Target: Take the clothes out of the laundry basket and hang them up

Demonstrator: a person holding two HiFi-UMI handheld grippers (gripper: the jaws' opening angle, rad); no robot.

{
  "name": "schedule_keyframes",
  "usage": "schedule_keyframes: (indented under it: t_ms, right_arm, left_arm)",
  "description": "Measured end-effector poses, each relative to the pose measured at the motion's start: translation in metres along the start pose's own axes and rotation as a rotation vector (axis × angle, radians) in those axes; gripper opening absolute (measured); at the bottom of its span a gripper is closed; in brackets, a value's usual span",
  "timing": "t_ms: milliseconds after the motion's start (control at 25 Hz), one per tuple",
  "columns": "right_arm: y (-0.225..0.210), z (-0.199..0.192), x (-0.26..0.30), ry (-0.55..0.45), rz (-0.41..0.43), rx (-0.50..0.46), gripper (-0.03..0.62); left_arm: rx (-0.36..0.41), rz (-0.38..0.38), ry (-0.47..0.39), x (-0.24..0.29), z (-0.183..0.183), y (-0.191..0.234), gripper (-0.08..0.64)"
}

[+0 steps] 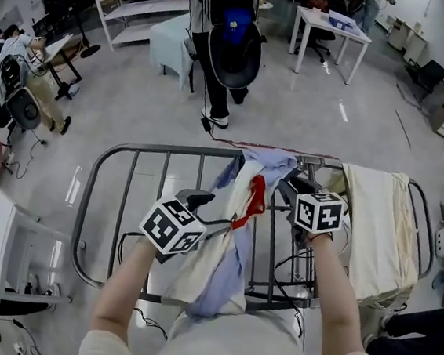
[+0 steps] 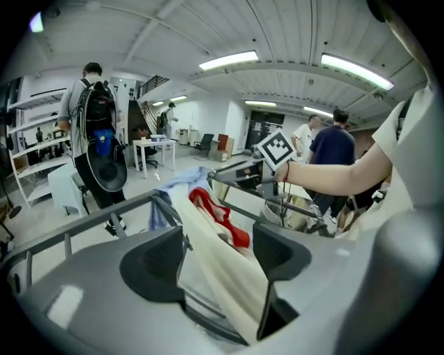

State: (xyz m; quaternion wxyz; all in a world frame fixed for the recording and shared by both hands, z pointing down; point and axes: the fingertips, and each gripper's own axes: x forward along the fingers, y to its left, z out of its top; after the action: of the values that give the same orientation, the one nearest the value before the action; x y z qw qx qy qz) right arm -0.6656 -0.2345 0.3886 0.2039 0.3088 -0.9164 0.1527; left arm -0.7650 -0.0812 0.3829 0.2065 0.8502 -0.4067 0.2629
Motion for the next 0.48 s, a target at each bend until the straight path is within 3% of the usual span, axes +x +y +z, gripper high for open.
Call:
schedule_keyframes:
  t_ms: [240, 480]
  right_arm:
    - [0.057, -0.004, -0.001, -0.005, 0.083, -0.143, 0.149]
    - [0.064, -0.005, 0.014, 0.005, 0.039, -0.195, 0.15]
  left_arm:
    - [0.026, -0.002, 0.11, -0.01, -0.044, -0.047, 0.267]
    - [-0.009, -0.051, 0.167, -0.023, -0.07, -0.093, 0.268]
